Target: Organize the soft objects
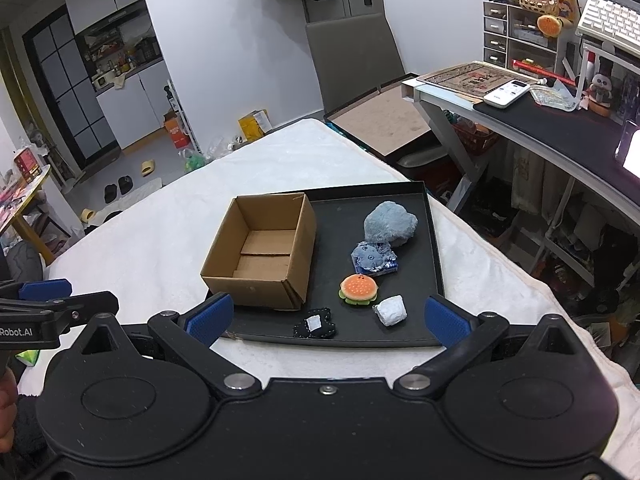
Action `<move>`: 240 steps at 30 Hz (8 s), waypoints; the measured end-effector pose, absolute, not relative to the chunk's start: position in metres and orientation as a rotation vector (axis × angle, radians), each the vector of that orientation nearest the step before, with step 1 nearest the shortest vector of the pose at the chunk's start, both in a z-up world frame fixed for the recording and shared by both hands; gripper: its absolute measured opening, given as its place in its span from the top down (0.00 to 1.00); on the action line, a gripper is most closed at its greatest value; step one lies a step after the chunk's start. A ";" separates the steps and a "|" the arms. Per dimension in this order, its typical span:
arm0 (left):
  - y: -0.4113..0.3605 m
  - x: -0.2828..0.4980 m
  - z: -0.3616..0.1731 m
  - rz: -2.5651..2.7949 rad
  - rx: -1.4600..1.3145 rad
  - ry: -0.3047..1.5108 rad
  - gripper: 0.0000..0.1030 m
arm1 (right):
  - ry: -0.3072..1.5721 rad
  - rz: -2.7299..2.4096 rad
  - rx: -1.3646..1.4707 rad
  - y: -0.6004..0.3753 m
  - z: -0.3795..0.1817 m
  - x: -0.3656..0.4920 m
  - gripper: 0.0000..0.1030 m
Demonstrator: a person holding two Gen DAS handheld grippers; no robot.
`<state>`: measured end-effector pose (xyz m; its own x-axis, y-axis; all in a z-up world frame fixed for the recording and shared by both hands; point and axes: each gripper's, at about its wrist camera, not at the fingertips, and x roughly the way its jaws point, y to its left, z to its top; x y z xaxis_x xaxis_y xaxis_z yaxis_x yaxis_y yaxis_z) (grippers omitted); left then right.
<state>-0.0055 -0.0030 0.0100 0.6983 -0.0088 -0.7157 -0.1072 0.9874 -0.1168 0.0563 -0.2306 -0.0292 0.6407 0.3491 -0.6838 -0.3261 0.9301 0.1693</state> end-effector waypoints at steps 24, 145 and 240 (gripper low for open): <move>0.004 -0.003 0.009 0.049 -0.151 0.803 0.05 | 0.788 0.387 0.012 -0.227 -0.029 0.056 0.00; 0.119 0.164 -0.196 0.218 -0.357 1.067 0.89 | 1.249 0.033 0.315 -0.229 -0.249 0.259 0.55; 0.111 0.174 -0.198 0.245 -0.305 1.111 0.41 | 1.275 0.249 0.375 -0.168 -0.249 0.236 0.50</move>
<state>0.1744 0.1111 -0.1977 0.4239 0.0414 -0.9048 -0.3434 0.9317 -0.1182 0.2364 -0.1680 -0.2488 0.2767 0.3850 -0.8805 0.0249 0.9130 0.4071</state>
